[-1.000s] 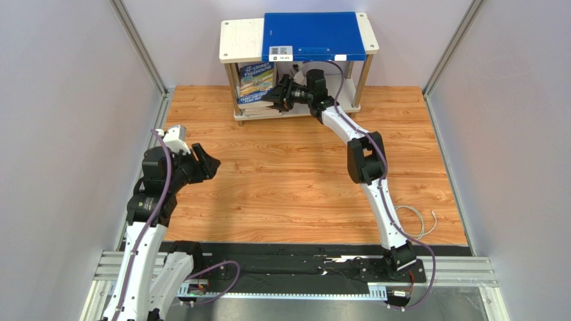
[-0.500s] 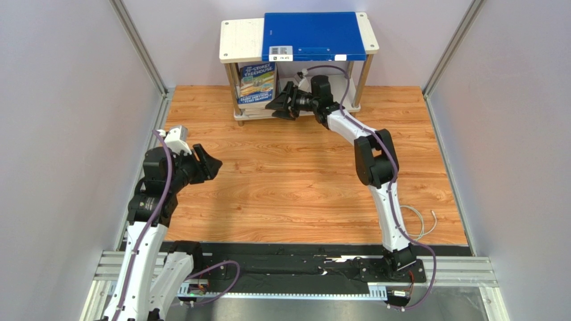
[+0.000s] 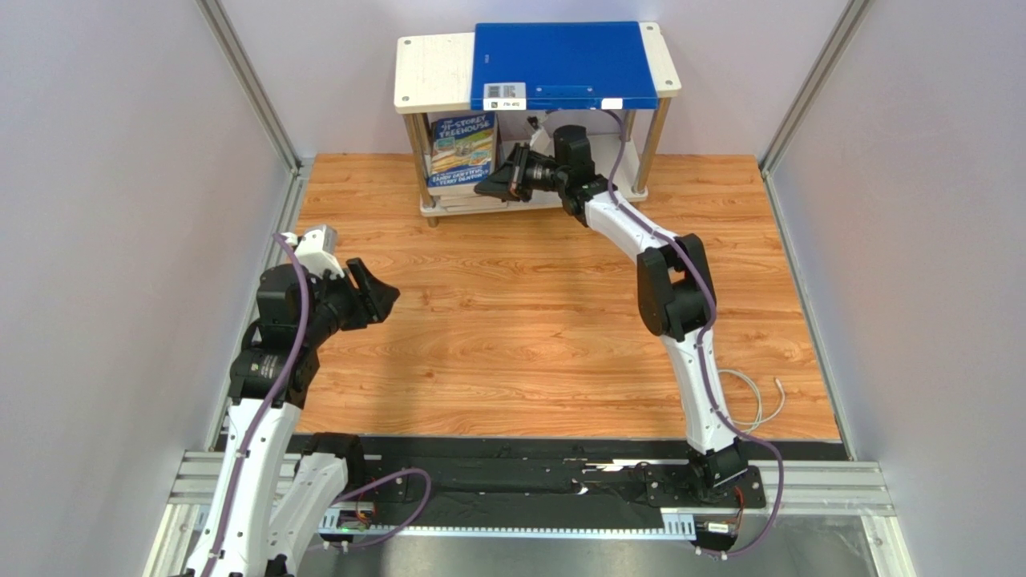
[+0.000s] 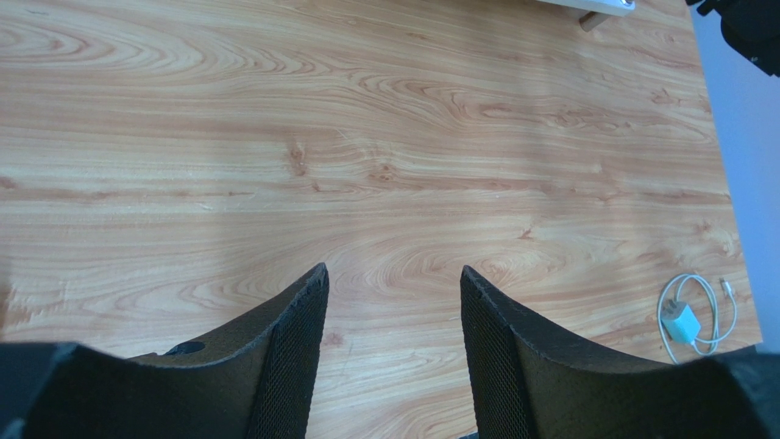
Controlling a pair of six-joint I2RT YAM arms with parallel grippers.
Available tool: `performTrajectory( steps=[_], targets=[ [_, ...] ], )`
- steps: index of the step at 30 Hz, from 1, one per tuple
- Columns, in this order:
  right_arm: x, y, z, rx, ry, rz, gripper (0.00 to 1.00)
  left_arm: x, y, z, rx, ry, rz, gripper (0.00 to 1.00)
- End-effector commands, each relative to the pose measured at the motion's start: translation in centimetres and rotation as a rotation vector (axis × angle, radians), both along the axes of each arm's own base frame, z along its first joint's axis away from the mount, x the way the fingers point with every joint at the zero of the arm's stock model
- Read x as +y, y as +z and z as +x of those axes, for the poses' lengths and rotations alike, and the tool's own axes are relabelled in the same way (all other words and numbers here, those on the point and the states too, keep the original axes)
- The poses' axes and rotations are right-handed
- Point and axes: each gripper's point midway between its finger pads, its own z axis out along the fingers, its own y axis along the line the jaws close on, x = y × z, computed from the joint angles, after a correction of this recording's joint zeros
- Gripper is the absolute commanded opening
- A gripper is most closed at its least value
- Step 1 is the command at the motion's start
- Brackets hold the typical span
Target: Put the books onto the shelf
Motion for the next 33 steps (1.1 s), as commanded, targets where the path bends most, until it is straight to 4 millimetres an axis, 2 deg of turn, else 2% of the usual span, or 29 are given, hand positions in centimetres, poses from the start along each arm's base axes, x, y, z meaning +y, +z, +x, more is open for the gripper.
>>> performTrajectory(
  steps=[1,2,6,9,14,17,24,33],
  targets=[
    [1.0,0.6,1.6,-0.022,-0.019,0.016,0.0,0.0,0.9,0.2,-0.037,0.004,-0.015,0.6],
    [1.2,-0.1,1.9,-0.014,-0.025,0.009,0.0,0.0,0.9,0.2,-0.04,0.007,-0.015,0.6],
    [1.3,0.0,2.6,-0.018,-0.036,0.012,0.0,0.0,0.9,0.2,-0.038,0.007,-0.013,0.6],
    [1.4,0.9,2.1,-0.029,-0.014,0.034,0.0,0.0,0.9,0.2,-0.038,0.007,-0.013,0.6],
    [1.2,0.4,1.8,-0.03,-0.021,0.02,0.0,-0.1,0.8,0.2,-0.033,0.002,-0.017,0.6],
    [1.2,-0.8,2.0,-0.012,-0.027,0.011,0.0,-0.1,0.8,0.2,-0.033,0.002,-0.017,0.6],
    [1.3,-1.4,1.8,-0.004,-0.019,0.016,0.0,-0.2,0.6,0.3,-0.03,-0.004,-0.023,0.6],
    [0.3,-2.4,3.6,0.01,-0.07,0.014,0.01,-0.3,0.5,0.3,-0.026,-0.008,-0.024,0.59]
  ],
)
